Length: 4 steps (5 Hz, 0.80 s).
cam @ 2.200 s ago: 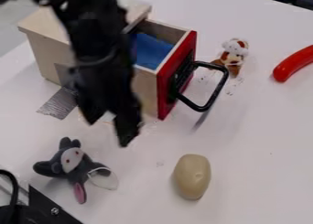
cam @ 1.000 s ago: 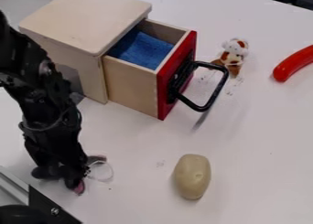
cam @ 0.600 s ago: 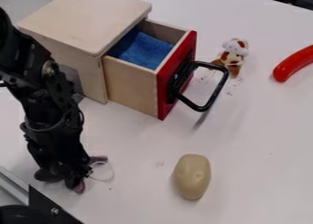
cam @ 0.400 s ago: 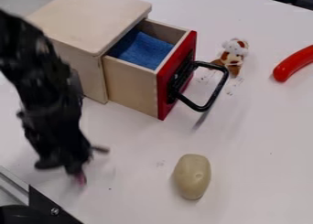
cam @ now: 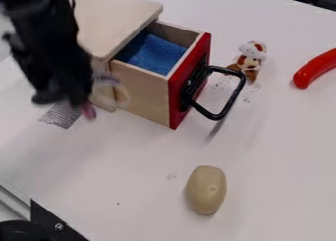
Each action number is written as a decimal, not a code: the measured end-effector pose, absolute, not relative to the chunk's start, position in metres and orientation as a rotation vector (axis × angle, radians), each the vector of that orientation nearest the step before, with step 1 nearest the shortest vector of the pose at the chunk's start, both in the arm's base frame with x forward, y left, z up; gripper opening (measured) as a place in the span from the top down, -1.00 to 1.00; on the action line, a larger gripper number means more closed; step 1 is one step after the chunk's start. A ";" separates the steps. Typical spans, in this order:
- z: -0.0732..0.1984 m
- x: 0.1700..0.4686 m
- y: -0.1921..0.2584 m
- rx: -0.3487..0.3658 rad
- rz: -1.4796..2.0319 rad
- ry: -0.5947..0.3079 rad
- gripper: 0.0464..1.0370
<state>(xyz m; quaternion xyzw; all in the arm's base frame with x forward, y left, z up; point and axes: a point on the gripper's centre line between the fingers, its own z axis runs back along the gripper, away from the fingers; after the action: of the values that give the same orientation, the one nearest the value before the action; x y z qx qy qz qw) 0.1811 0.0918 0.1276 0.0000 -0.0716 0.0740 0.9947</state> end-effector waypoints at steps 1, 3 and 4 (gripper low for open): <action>0.143 0.218 0.110 -0.018 0.197 -0.168 -0.22; 0.137 0.284 0.151 -0.015 0.257 -0.173 -0.22; 0.117 0.295 0.165 -0.006 0.261 -0.132 -0.33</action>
<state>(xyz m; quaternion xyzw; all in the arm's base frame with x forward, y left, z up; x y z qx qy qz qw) 0.2952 0.1652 0.1168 -0.0028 -0.0658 0.1298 0.9893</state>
